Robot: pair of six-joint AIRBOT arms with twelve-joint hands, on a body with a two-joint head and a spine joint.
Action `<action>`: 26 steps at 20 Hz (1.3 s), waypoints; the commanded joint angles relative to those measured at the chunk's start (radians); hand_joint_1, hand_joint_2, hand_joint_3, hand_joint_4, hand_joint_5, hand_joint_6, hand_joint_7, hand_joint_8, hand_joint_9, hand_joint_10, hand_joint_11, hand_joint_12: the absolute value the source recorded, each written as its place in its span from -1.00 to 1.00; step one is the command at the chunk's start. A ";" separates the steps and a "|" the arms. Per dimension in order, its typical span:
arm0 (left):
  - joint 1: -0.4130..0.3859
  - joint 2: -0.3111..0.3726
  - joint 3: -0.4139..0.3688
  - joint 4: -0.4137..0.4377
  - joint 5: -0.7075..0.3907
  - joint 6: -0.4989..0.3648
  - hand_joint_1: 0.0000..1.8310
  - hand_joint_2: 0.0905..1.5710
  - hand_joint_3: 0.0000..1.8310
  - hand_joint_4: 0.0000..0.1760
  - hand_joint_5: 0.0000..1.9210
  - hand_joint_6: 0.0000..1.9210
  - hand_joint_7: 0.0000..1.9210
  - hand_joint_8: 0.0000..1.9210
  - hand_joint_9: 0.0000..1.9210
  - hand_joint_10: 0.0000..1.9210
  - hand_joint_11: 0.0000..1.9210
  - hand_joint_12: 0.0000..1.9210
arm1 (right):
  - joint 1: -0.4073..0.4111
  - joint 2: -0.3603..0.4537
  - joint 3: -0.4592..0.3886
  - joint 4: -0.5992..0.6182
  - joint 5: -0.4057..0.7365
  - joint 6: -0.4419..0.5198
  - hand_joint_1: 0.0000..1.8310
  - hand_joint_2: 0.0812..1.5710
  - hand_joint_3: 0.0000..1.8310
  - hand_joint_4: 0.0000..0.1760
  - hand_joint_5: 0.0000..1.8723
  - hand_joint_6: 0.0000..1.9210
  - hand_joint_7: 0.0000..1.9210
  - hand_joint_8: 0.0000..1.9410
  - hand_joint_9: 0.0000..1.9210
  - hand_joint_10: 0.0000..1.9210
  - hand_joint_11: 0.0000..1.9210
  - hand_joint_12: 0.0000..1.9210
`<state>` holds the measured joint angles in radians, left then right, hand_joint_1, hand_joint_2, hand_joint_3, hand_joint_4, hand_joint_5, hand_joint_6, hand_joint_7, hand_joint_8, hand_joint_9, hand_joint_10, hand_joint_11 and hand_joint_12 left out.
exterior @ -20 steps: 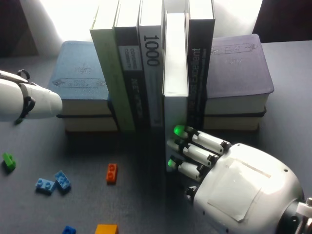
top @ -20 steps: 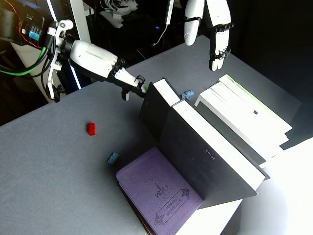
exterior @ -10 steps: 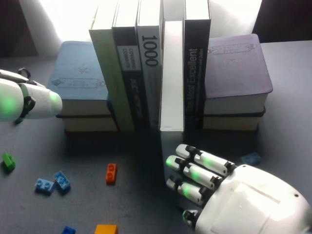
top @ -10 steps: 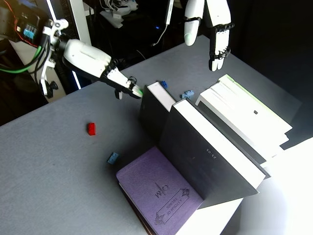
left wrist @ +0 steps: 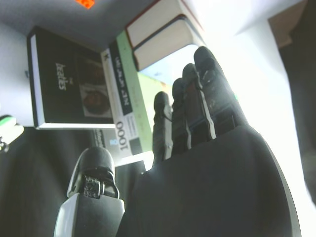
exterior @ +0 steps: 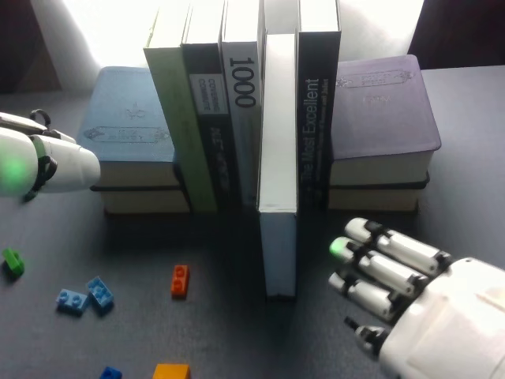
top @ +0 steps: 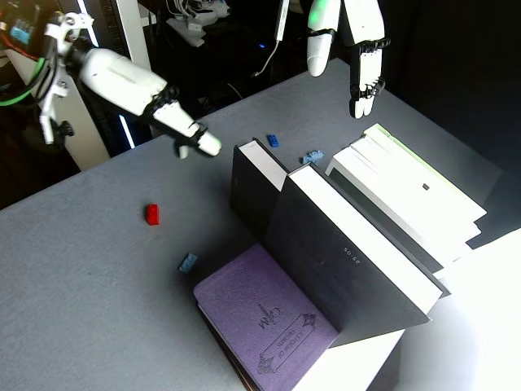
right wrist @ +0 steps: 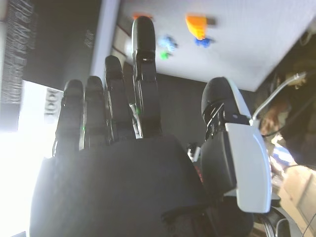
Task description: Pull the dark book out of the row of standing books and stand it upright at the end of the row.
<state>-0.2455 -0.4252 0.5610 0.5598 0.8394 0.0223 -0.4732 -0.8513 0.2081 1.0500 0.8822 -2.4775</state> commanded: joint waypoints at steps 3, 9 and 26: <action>-0.014 0.008 0.001 0.040 -0.062 -0.003 -1.00 0.59 -1.00 -0.13 -0.77 -0.99 -0.79 -0.99 -0.75 -0.99 -0.70 -0.88 | -0.004 0.058 -0.017 -0.072 0.070 0.016 -1.00 0.53 -1.00 -1.00 -0.25 -0.47 -0.72 -1.00 -0.98 -1.00 -1.00 -1.00; -0.018 0.008 0.001 0.040 -0.062 -0.002 -1.00 0.57 -1.00 -0.05 -0.78 -0.99 -0.79 -1.00 -0.74 -0.99 -0.68 -0.88 | 0.004 0.187 -0.017 -0.033 0.073 0.067 -1.00 0.52 -1.00 -1.00 -0.37 -0.35 -0.70 -0.99 -0.92 -0.98 -1.00 -1.00; -0.021 0.008 -0.001 0.039 -0.062 0.011 -0.88 0.64 -1.00 -0.89 0.06 -0.99 0.07 -0.57 -0.16 -0.04 -0.43 0.35 | 0.153 0.345 0.063 -0.210 -0.034 0.263 -0.98 0.59 -0.99 -1.00 -0.19 0.65 -0.17 0.68 -0.25 1.00 -0.42 1.00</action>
<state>-0.2516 -0.4248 0.5610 0.5602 0.8402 0.0334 -0.3317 -0.5144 0.2768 0.8940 0.7723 -2.2154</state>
